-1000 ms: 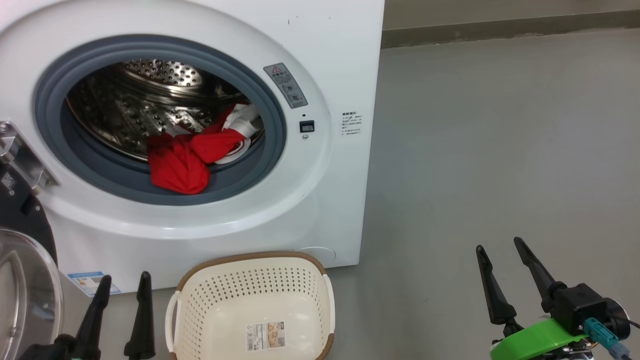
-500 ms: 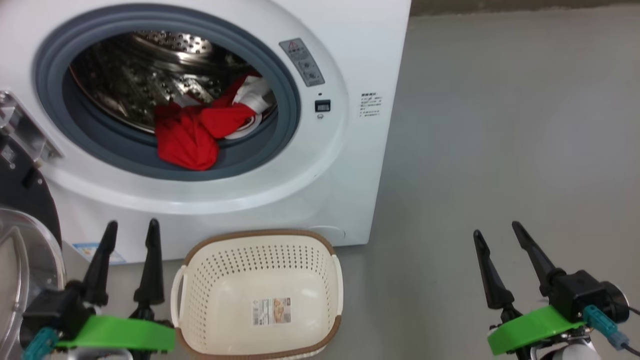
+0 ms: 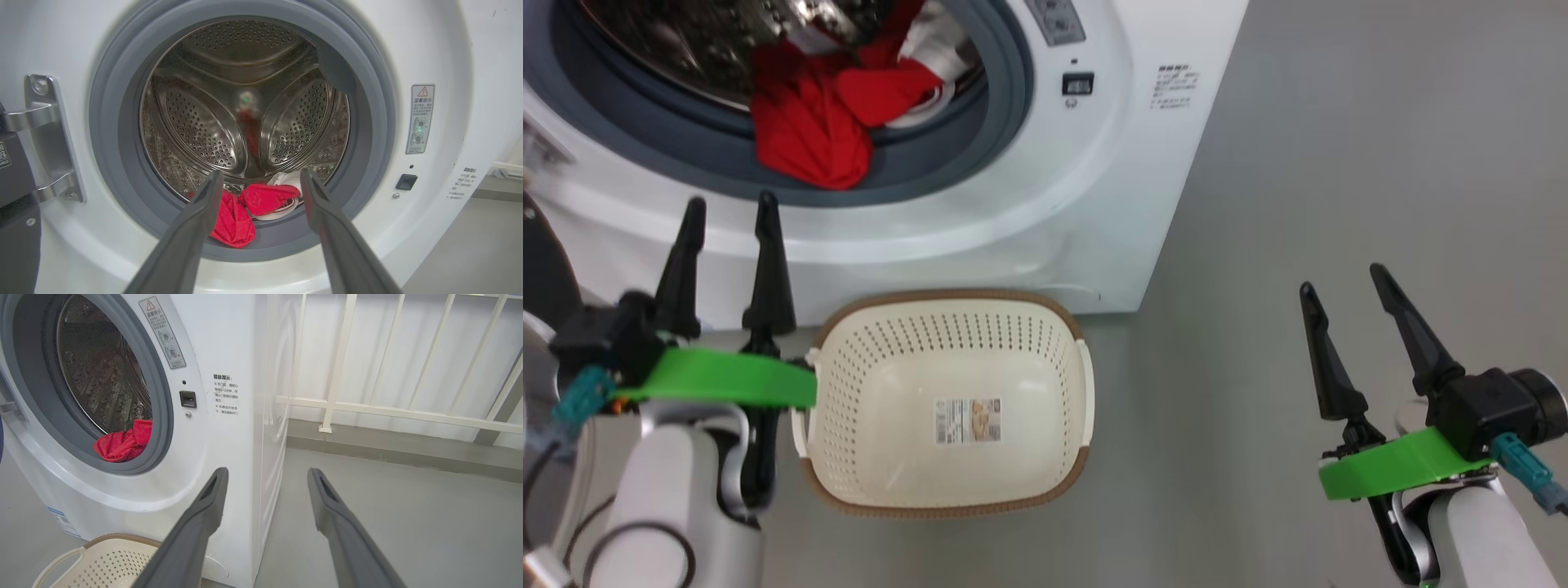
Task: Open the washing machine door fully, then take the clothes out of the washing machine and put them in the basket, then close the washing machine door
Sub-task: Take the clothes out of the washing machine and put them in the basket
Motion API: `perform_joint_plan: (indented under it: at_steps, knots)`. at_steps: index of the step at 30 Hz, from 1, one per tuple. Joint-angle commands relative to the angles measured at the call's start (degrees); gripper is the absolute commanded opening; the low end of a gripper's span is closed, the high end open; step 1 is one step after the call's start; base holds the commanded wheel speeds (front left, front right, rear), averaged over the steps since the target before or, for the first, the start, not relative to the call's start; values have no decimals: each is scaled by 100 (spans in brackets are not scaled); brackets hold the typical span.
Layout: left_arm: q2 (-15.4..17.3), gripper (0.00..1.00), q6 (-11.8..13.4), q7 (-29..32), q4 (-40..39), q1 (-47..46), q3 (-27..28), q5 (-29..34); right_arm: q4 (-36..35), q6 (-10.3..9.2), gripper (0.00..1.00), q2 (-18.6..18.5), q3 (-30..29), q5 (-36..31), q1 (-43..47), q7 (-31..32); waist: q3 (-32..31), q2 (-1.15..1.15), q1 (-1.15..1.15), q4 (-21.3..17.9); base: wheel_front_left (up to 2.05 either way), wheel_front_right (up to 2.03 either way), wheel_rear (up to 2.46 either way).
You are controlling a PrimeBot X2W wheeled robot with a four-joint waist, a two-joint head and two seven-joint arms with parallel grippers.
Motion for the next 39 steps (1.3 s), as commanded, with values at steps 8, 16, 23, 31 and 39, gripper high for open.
perform_joint_plan:
  at_steps: [8,16,23,31,39]
  knots:
    - [123,100,2,-43,713,-1201,34,298,-221,36,100,-40,115,-73,-346,-36,809,0,0,-26,0,0,0]
    - [204,100,13,-43,1813,-2354,-1,360,-269,36,100,-40,340,8,-564,-36,1233,0,0,-160,0,0,0]
    - [389,100,102,-43,2737,-3127,-47,543,-203,36,100,-40,535,163,-539,-36,1415,0,0,-328,0,0,0]
    - [623,100,381,275,3935,-3945,-335,884,-53,36,100,-163,1136,512,-548,-36,1484,0,0,-478,0,0,0]
    - [914,100,642,934,4859,-4354,-814,1356,207,36,100,-528,1959,1092,-633,-36,1528,0,0,-652,0,0,0]
